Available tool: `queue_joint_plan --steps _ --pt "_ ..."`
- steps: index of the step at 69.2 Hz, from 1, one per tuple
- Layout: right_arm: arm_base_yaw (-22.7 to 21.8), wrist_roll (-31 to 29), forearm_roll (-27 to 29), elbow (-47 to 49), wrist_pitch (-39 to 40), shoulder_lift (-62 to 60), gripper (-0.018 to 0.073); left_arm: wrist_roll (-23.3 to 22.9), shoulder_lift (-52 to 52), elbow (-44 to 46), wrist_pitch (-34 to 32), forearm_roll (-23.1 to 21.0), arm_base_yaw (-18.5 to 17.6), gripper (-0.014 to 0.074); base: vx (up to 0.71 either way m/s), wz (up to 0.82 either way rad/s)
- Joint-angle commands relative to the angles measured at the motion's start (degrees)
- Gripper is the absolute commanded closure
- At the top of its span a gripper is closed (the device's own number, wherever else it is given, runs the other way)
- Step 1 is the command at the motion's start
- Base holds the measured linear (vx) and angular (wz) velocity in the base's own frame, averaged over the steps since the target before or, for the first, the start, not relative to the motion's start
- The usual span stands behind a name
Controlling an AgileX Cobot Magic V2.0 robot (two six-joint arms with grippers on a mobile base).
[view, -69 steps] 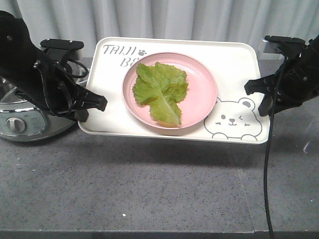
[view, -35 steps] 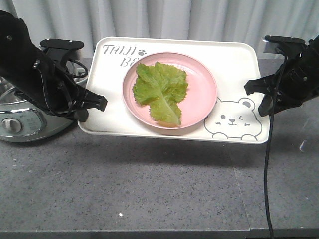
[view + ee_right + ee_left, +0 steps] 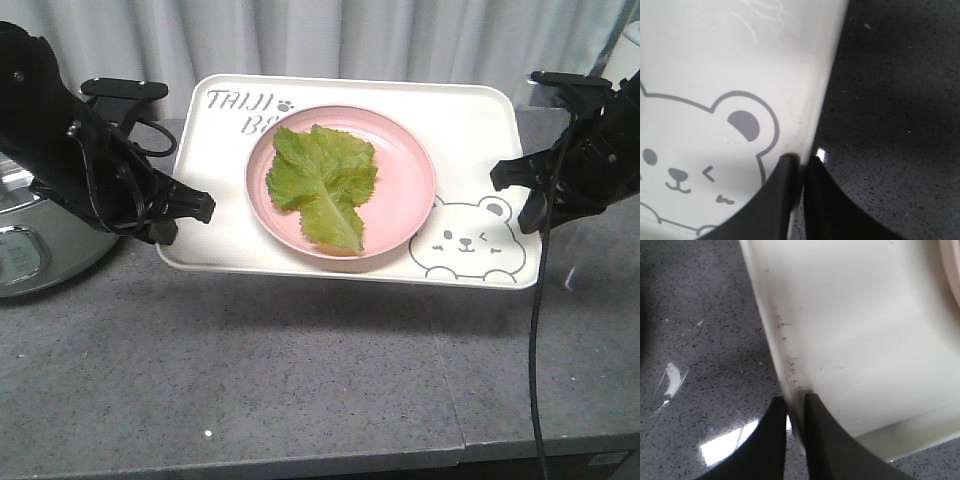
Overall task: Transfer vegetables to tray and serve
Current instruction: 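Turn the base away from the counter while holding the tray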
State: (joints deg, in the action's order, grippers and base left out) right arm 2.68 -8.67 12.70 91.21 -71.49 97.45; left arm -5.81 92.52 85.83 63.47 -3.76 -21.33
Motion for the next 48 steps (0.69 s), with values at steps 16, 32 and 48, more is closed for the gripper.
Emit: queue_joint_plan --steps 16,32,48 --pt "0.6 -1.7 5.0 1.5 0.8 -3.0 0.0565 1.7 -2.8 1.9 -5.3 -5.1 -0.8 0.0603 0.00 -0.22" --pt "0.6 -1.7 5.0 1.5 0.8 -3.0 0.0565 1.7 -2.8 1.9 -5.3 -5.1 -0.8 0.0603 0.00 -0.26" --pt "0.6 -1.7 5.0 1.5 0.8 -3.0 0.0565 1.7 -2.8 1.9 -5.3 -5.1 -0.8 0.0603 -0.01 -0.29"
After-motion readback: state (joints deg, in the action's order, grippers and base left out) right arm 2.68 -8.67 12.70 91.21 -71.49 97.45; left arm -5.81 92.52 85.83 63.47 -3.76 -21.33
